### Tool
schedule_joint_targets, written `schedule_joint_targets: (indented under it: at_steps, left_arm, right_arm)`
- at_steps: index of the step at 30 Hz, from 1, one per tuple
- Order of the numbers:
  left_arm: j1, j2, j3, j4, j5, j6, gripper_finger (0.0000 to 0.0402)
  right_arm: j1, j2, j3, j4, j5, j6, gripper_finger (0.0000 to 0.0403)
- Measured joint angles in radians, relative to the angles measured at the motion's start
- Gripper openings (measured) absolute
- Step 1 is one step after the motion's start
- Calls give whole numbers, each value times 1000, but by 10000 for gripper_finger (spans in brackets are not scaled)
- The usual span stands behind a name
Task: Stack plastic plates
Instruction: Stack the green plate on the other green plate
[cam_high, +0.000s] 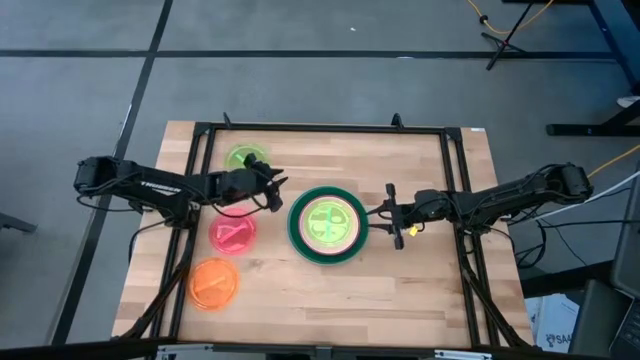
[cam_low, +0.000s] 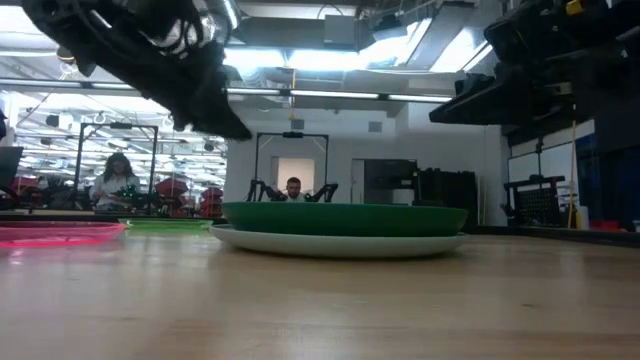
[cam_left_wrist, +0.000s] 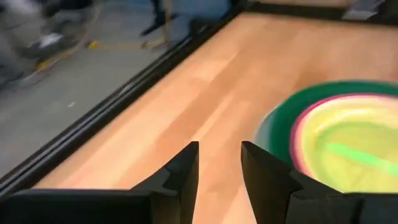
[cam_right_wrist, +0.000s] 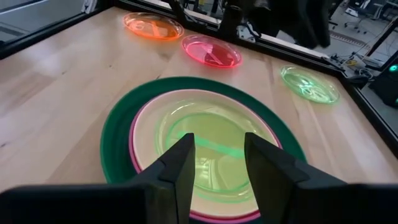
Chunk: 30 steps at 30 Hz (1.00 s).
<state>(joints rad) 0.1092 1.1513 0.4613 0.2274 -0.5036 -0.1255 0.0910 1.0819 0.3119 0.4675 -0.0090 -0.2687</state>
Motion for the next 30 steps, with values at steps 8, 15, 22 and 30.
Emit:
schedule_joint_targets:
  at_steps: [8,15,22,30]
  left_arm:
    - [81,97,71,-252,-94,-175,111]
    - [187,204,112,-413,-61,-244,111]
    - [275,277,179,-516,60,-234,111]
    - [306,376,235,-635,70,-182,111]
  right_arm:
    - [0,0,0,-1,9,3,134]
    - [0,0,0,-5,9,4,134]
    - [0,0,0,-4,9,5,134]
    - [0,0,0,3,28,6,134]
